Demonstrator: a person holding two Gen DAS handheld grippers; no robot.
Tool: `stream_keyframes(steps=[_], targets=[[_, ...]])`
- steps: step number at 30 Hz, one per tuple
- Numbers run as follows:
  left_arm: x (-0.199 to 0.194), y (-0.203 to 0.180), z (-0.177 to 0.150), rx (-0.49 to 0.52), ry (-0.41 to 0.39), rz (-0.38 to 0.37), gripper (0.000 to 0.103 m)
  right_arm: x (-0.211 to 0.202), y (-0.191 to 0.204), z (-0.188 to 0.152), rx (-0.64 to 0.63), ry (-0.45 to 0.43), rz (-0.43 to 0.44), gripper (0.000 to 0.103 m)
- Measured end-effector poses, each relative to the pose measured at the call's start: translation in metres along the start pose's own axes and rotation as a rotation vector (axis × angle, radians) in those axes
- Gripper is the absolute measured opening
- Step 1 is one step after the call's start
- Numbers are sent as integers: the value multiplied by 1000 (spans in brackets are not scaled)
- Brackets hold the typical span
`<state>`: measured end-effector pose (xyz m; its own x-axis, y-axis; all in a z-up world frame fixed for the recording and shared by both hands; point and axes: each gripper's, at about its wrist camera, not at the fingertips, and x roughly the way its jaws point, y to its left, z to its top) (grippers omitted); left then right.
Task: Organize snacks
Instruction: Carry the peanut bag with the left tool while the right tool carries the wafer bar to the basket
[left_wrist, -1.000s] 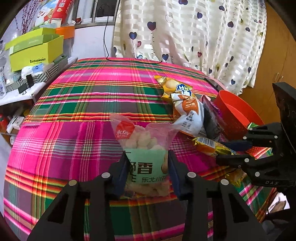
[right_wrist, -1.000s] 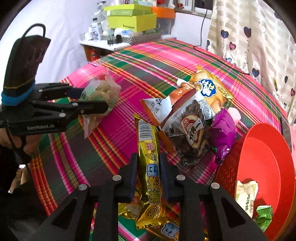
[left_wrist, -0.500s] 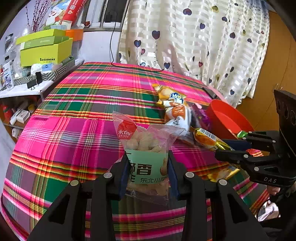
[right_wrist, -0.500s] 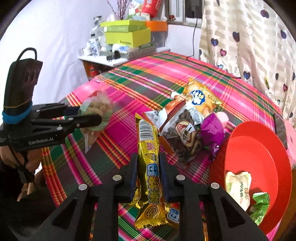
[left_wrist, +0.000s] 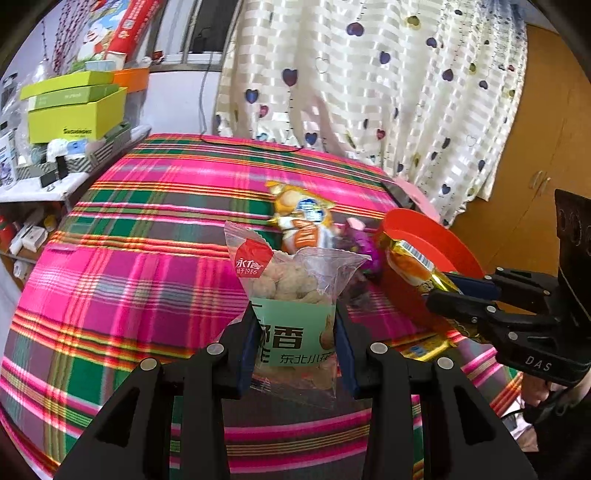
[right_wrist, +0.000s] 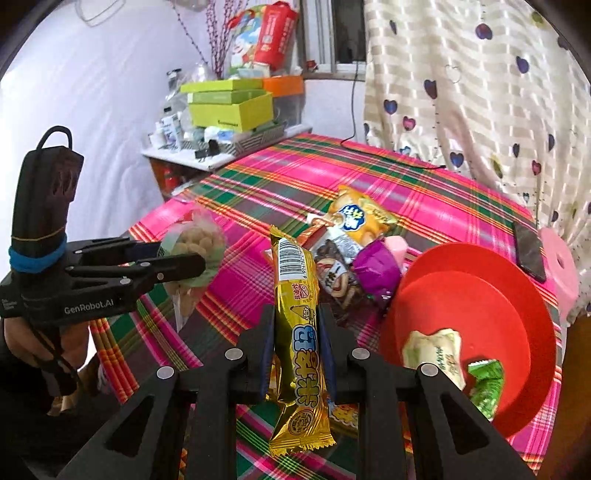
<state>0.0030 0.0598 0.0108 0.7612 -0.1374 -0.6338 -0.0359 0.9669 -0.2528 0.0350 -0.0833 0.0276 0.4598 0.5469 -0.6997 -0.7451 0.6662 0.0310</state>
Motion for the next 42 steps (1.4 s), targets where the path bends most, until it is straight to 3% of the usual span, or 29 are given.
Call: stream_keyframes(steps=[26, 42], targets=[[23, -89, 32, 133, 14, -103, 39, -51, -64, -19, 123, -96, -105, 20], [64, -125, 52, 179, 61, -144, 39, -57, -141, -42, 281, -84, -219, 20]])
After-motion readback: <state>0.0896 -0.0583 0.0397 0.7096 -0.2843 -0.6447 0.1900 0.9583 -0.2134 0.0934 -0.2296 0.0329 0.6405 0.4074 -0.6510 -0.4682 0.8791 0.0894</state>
